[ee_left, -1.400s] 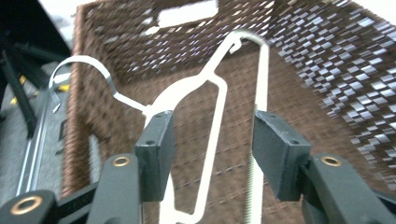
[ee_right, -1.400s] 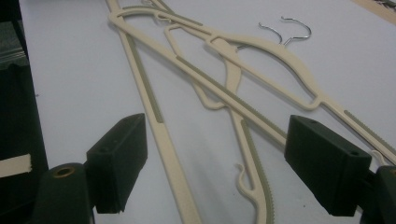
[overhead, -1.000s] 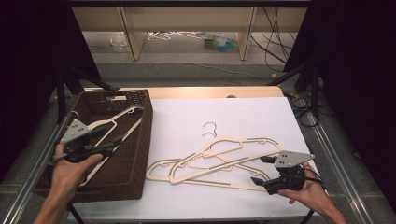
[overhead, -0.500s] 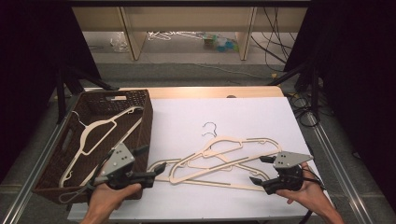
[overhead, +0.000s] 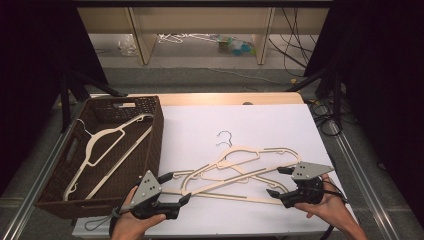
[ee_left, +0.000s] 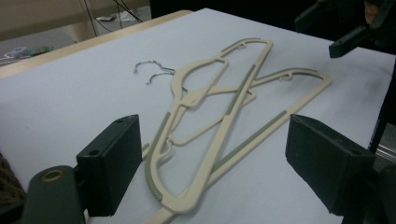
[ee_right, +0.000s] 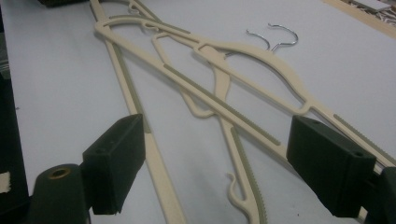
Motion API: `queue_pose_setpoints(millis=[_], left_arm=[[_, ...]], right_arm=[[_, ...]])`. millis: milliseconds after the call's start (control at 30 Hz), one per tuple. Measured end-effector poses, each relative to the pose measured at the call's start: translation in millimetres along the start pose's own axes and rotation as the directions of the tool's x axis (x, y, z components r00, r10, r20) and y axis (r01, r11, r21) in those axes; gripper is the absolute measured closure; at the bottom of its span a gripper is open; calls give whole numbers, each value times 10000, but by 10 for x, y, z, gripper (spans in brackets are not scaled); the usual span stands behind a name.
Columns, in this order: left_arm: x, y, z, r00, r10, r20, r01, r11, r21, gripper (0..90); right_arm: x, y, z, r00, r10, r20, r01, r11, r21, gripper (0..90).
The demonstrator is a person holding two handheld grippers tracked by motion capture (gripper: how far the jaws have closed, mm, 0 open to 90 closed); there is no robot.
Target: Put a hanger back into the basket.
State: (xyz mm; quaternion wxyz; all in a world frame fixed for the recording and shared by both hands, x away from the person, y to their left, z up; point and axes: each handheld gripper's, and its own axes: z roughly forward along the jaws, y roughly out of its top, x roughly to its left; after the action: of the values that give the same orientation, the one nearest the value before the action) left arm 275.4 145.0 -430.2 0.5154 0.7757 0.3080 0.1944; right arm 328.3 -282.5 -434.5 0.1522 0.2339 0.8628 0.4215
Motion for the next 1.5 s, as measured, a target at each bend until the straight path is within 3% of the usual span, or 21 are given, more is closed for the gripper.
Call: queue_pose_setpoints(millis=[67,200,367,833,1133,1200,1367,1500], left_arm=[[-28,-38,36,9998,174,7,-174,9998,89,185],[-63,-60,73,9994,233,245,-237,9996,143,185],[-77,-65,54,9993,280,233,-282,9996,74,183],[-36,-102,61,9997,219,129,-221,9996,185,183],[-40,-114,58,9995,262,156,-266,9994,242,186],[-36,-121,65,9997,126,187,-129,9998,177,188],[-26,-124,65,9996,227,171,-230,9996,187,190],[-30,-127,62,9996,221,157,-225,9995,206,193]], right_arm=[[-11,-3,11,10000,0,11,0,10000,1,208],[-61,-5,43,9998,49,180,-50,10000,35,207],[-135,0,115,9998,117,165,-119,9999,109,213],[-460,61,576,9973,-63,-735,155,9920,1253,271],[-484,97,865,9920,-343,-1216,578,9790,1953,289],[-493,91,929,9885,-365,-1466,694,9716,2261,322],[-495,81,961,9827,-569,-1760,979,9672,2344,375],[-493,100,932,9766,-915,-1945,1384,9599,2437,516]])
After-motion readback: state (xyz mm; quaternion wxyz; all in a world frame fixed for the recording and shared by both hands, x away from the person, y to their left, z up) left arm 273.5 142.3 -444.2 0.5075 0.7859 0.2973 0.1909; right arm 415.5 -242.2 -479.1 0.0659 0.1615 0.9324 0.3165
